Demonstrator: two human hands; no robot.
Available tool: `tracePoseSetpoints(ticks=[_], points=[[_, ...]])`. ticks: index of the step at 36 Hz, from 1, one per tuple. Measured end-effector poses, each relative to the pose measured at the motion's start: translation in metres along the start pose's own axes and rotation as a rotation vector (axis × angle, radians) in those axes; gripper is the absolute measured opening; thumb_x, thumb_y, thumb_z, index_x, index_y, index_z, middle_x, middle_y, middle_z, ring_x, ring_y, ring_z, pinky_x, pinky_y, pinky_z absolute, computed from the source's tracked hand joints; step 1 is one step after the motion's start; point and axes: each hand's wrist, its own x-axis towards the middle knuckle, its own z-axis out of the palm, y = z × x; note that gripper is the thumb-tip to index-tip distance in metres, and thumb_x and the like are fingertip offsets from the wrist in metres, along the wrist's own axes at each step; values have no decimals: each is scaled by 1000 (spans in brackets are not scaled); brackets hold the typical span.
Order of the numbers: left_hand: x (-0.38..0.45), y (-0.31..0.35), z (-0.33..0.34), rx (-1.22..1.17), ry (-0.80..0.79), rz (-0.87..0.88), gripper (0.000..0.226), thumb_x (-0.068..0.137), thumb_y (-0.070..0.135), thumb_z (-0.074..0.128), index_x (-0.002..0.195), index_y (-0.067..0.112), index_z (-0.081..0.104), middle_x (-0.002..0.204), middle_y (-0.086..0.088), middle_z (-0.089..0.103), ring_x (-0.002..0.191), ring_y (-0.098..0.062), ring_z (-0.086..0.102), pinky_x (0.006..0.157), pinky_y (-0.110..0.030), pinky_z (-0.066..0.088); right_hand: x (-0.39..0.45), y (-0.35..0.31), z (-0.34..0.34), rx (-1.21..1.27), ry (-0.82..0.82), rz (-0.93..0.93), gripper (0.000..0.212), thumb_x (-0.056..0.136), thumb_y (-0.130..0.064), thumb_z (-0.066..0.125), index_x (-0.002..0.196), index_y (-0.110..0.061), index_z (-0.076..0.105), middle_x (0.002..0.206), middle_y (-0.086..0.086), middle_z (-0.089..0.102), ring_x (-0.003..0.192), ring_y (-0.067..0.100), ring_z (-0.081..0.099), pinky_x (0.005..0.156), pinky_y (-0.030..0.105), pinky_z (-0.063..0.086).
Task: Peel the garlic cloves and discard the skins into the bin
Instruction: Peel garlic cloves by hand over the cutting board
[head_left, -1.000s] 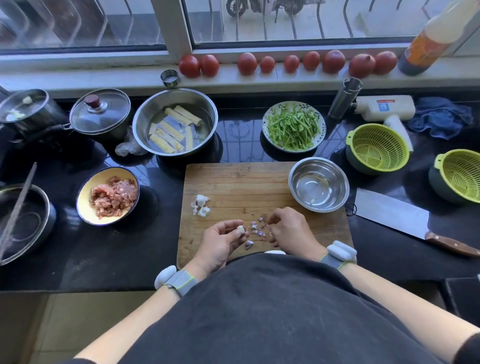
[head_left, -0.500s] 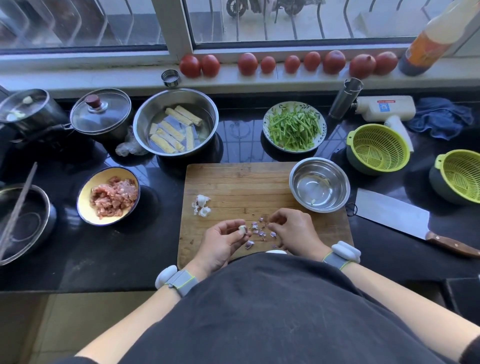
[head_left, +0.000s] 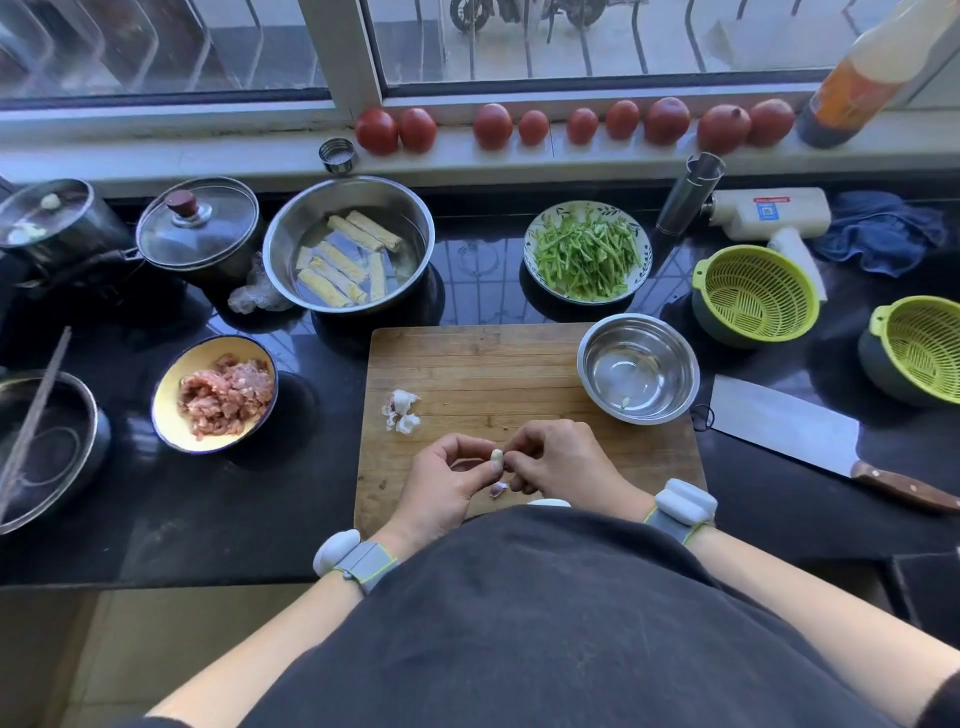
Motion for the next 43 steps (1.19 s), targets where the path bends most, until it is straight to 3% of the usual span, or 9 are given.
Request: tracePoseSetpoints(ticks=[9,12,16,21,25,29,36,43], points=[[-3,2,3,150,-36,82,17,80,-7,77,84,5,66,82,-10,76,73,-13,70,68,-22,57,0,4,-1,-157,21,-89,8,89,-16,67,85,-17,74,62,-5,72,56,3,68,65,23,59],[-3,2,2,166,-59,88,15,81,-8,77,86,-1,65,82,-11,75,74,-14,69,71,-25,57,2,9,0,-227,51,-153,7,85,-20,68,79,-21,72,61,-7,70,61,8,67,68,32,58],[-3,3,1,169,-67,90,15,81,-7,77,85,1,66,82,-10,76,74,-15,69,73,-27,58,3,10,2,-278,92,-201,6,82,-25,71,79,-19,72,68,-6,69,66,11,61,67,31,53],[-7,6,4,128,-79,91,13,83,-9,75,86,0,65,80,-5,77,76,-11,71,67,-20,55,3,8,3,-260,88,-164,9,83,-27,71,77,-21,68,68,-8,66,65,9,58,64,26,50],[-9,9,4,120,-85,106,15,84,-5,75,87,8,67,79,4,76,77,-6,71,68,-17,54,2,7,4,-142,94,-114,10,83,-21,71,74,-21,67,65,-6,66,59,9,61,61,32,56],[-8,8,4,45,-76,86,12,87,-3,73,92,7,68,85,-1,74,82,-14,72,74,-27,59,3,8,4,-105,94,-79,13,82,-19,69,70,-22,65,64,-3,68,61,13,65,62,33,57],[-5,5,5,-134,-74,-22,21,90,-8,64,102,7,71,95,-10,76,88,-22,73,81,-31,61,3,8,5,-115,80,-57,19,83,-17,68,68,-26,60,65,-3,68,60,13,66,60,29,57],[-1,5,5,-382,45,-41,15,91,-13,60,98,-1,66,82,-10,74,87,-23,73,81,-26,61,6,13,6,-126,99,-5,12,80,-19,65,69,-20,62,63,-3,67,65,17,64,66,30,53]])
